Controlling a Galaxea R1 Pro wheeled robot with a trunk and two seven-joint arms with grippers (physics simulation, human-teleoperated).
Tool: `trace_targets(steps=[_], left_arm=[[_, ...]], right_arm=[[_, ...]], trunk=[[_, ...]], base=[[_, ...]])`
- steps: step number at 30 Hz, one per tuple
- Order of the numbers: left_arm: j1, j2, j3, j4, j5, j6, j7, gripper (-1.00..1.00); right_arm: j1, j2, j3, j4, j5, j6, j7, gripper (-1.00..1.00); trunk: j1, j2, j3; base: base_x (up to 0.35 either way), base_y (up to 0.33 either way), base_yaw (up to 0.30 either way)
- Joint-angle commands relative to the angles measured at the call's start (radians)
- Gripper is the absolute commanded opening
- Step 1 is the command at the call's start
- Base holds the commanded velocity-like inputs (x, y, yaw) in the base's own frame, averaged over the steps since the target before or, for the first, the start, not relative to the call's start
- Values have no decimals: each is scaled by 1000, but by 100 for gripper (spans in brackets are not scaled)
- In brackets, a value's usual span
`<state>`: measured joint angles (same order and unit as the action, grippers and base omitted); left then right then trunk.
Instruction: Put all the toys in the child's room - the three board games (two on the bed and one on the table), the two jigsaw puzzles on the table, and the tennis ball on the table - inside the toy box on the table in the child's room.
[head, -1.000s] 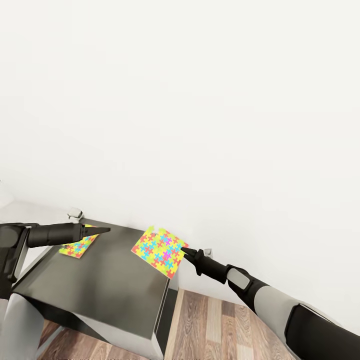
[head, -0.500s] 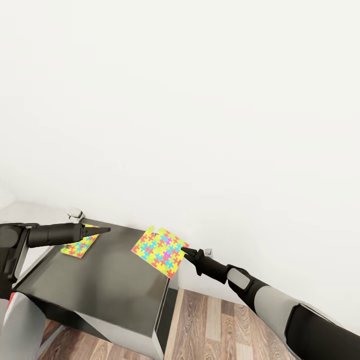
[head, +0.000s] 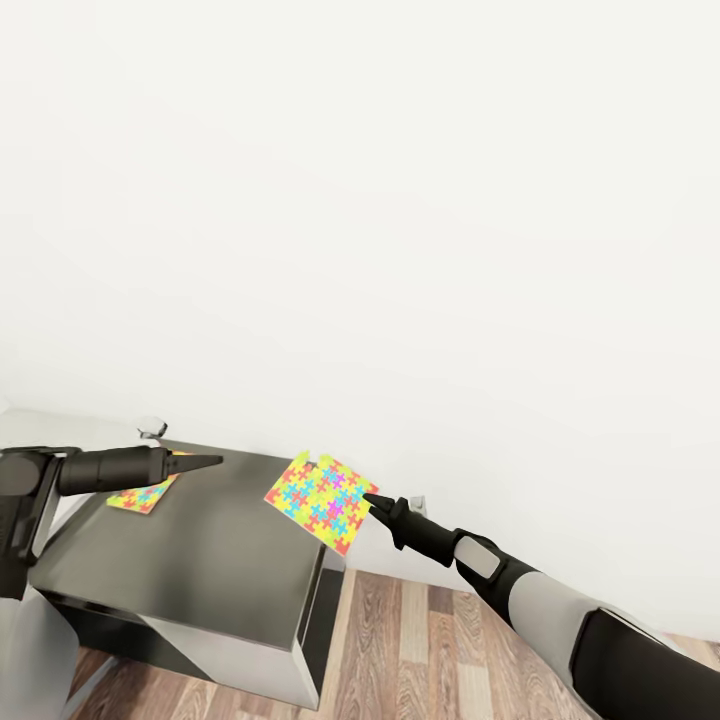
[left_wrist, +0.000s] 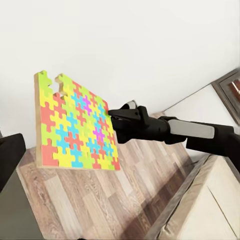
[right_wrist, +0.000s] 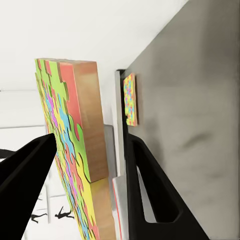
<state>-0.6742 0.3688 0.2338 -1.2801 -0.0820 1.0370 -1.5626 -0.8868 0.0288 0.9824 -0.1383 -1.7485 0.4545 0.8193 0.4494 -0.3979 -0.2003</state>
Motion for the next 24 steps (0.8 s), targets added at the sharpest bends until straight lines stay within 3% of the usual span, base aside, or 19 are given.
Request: trace_targets(steps=[1,13,24], left_arm=[[-1,-2,1,-1,-8,10,-8,100],[-1,-6,1,-1,-3,10,-8,100],[-1,-14,1,-1,-2,10,-8,100]], right_arm=[[-1,0,6,2,-11,8,3,-100],[-1,0,5,2,-11,7,4,-100],[-2,0,5,2,-11,7,4,-100]], trunk=[[1,-2,-2],[1,-2,-1],[1,-2,-1]], base=[[-11,0,-54],[-6,0,-12],[-101,0,0]])
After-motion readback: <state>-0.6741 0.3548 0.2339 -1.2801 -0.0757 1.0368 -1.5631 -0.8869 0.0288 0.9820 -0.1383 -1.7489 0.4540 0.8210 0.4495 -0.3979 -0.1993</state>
